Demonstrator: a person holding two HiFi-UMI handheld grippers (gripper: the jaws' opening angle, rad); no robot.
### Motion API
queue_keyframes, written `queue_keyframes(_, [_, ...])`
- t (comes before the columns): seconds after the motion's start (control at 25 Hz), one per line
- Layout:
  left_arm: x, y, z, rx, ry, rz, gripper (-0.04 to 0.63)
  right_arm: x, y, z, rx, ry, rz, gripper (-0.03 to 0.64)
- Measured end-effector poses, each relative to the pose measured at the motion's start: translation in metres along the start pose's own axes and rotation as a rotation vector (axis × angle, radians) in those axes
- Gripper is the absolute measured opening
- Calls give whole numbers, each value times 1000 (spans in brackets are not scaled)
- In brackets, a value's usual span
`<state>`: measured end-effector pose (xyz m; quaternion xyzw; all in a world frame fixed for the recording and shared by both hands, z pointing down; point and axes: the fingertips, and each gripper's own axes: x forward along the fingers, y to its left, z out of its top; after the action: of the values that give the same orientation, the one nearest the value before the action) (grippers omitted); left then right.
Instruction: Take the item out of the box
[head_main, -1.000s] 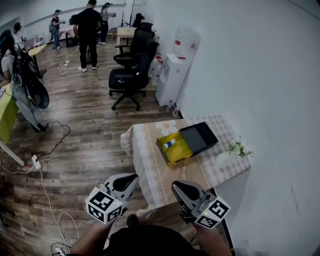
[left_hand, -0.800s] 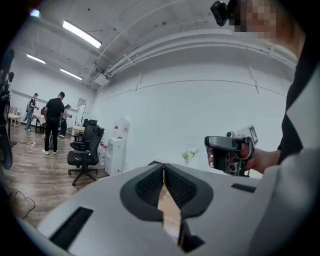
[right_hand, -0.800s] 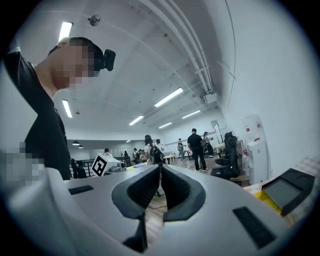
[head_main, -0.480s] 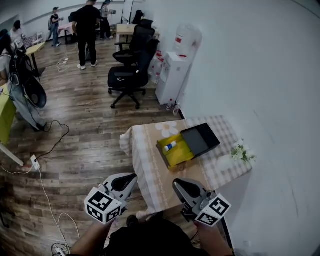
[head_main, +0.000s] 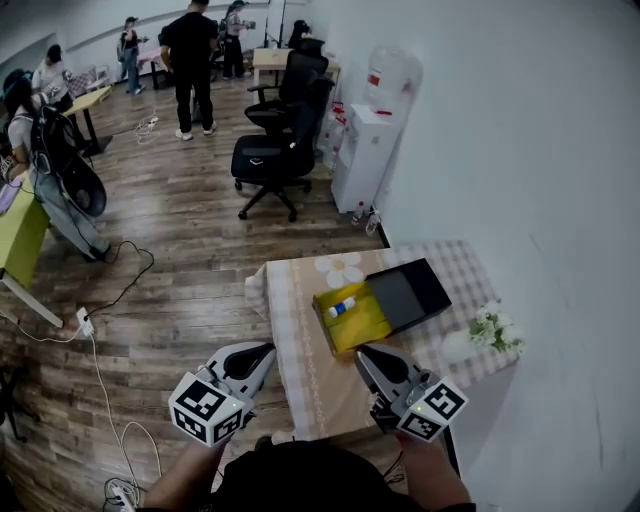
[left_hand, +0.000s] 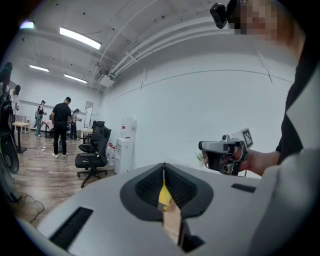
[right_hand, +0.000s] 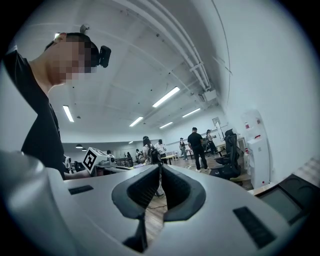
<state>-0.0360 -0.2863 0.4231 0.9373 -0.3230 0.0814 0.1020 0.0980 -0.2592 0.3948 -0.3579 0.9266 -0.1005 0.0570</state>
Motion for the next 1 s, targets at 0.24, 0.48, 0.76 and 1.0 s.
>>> queue_keyframes(0.24, [37,-5,6,9,14,33,21,-4,-52,-9,-41,77,45,40])
queue_keyframes(0.48, [56,-5,5,-3,19,86,20,2,-90,-25,-120,182,70,40])
queue_keyframes(0.76, [67,3,-6,-41,31,106,20,22,-115,-69,-312,411,102,41])
queue_keyframes(1.0, [71,23,-10,-58,48,102,20,46,-132,-100,-430,558,140,45])
